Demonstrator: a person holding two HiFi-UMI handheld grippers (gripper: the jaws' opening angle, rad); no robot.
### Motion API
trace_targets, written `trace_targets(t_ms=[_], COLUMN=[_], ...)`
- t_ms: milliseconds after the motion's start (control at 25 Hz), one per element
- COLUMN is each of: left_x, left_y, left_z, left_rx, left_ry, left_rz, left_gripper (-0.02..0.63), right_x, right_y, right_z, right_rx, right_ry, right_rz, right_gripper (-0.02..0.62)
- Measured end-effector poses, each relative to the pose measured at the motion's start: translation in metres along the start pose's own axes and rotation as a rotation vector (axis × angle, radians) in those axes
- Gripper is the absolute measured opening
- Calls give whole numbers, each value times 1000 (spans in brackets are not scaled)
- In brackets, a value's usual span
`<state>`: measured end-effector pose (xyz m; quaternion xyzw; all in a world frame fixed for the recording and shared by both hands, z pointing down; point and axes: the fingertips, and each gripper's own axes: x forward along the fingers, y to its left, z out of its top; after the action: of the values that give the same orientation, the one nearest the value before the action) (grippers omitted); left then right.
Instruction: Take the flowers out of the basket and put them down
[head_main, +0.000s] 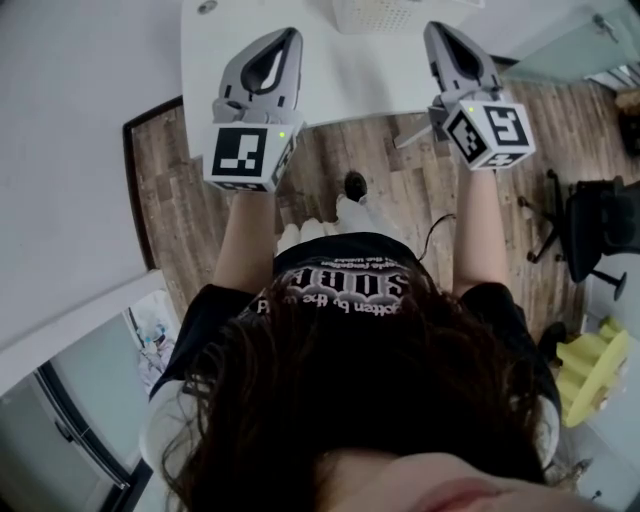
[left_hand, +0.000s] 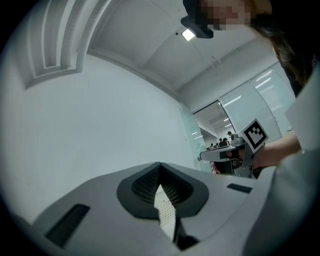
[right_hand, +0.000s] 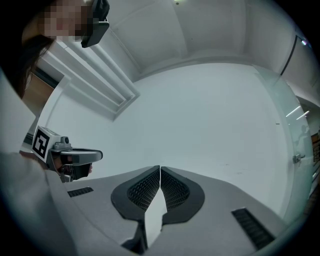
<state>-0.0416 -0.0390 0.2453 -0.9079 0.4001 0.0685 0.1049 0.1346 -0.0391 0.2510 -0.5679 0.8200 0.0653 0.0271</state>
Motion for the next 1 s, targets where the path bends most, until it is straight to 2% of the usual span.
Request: trace_targets(t_ms=[240, 560, 1000], left_x=[22, 67, 129], left_y=[8, 25, 32], left_z=[-8, -22, -38], left_rx=[3, 10, 6], left_ry=[7, 23, 42], left_rz=[21, 48, 75], left_gripper=[0, 0, 0], right_x=[20, 62, 112], right_y=[-20, -49, -103], right_z=[-7, -16, -31], right_rx=[6, 8, 10], right_ry=[5, 27, 61], right_rz=[19, 95, 154], right_gripper=[26, 26, 26])
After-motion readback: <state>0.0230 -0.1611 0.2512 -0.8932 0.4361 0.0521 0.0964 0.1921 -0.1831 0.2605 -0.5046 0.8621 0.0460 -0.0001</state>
